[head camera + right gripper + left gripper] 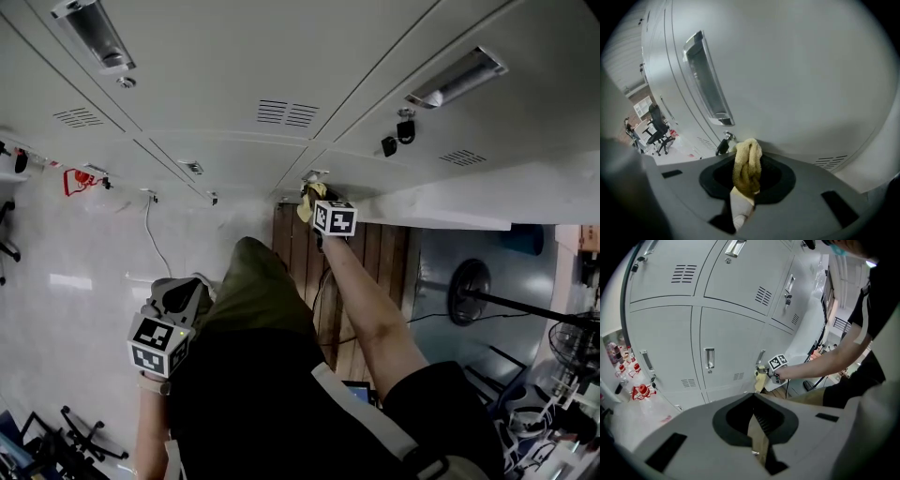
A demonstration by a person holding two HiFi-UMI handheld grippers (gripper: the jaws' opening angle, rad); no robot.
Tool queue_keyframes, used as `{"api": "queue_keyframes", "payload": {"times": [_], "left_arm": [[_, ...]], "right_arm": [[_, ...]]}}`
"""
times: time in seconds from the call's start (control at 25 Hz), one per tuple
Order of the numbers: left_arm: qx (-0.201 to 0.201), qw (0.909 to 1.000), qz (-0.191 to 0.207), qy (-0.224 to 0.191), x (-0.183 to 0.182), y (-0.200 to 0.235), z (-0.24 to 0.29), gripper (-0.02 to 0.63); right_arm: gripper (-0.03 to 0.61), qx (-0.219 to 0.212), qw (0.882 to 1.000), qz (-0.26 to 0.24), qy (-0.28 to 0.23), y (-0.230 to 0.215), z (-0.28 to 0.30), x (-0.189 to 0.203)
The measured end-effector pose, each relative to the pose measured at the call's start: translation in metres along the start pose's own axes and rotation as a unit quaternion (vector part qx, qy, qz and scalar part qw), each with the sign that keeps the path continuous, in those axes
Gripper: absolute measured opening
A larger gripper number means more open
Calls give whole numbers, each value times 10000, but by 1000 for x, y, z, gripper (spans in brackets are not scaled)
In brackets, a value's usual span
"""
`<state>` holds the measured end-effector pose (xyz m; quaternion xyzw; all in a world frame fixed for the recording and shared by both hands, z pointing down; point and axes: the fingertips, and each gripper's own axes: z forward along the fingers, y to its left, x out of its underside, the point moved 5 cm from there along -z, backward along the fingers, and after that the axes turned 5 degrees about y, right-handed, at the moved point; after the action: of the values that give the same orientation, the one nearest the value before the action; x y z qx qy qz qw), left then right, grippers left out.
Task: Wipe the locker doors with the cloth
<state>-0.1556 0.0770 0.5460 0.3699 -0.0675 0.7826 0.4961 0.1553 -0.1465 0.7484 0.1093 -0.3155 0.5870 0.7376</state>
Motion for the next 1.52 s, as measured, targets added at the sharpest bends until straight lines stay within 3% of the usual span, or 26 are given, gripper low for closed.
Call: {"api": "queue_keyframes", "payload": {"times": [0.4, 1.12, 1.52], "left_arm": [[-47, 9999, -56, 80, 3, 5, 11, 9], [150, 9998, 22, 164, -19, 3, 37, 9], [427, 9989, 150, 147, -37, -2, 37, 9]], "right_arm": [[86, -177, 9985, -235, 457, -8, 28, 15], [89, 1015, 9911, 499, 705, -116, -2, 37], [89, 1424, 9858, 728, 509, -130, -44, 32]]}}
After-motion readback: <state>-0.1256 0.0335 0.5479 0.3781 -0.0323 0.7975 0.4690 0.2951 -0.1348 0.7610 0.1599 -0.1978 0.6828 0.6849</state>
